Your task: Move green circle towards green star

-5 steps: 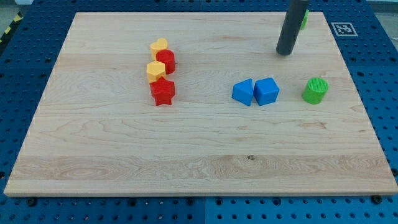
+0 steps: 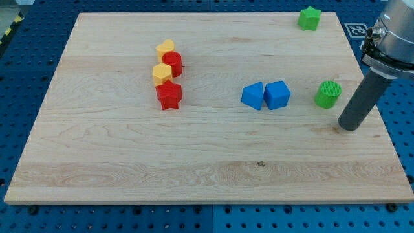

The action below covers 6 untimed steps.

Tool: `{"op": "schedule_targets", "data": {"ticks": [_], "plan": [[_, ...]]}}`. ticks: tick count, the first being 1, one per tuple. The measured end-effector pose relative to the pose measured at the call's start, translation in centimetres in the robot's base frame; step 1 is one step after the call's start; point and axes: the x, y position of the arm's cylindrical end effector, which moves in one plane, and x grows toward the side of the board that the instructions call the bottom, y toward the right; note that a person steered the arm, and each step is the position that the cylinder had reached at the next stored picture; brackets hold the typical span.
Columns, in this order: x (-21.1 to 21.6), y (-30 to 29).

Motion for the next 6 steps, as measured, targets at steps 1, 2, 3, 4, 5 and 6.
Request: {"op": "schedule_targets", "data": {"ticks": [1, 2, 3, 4, 5, 6], "plan": [[-2.7, -1.7], [-5.0, -2.3], [-6.6, -2.4], [-8.6, -2.5], [-11.4, -2.5], [-15.1, -2.6]]}}
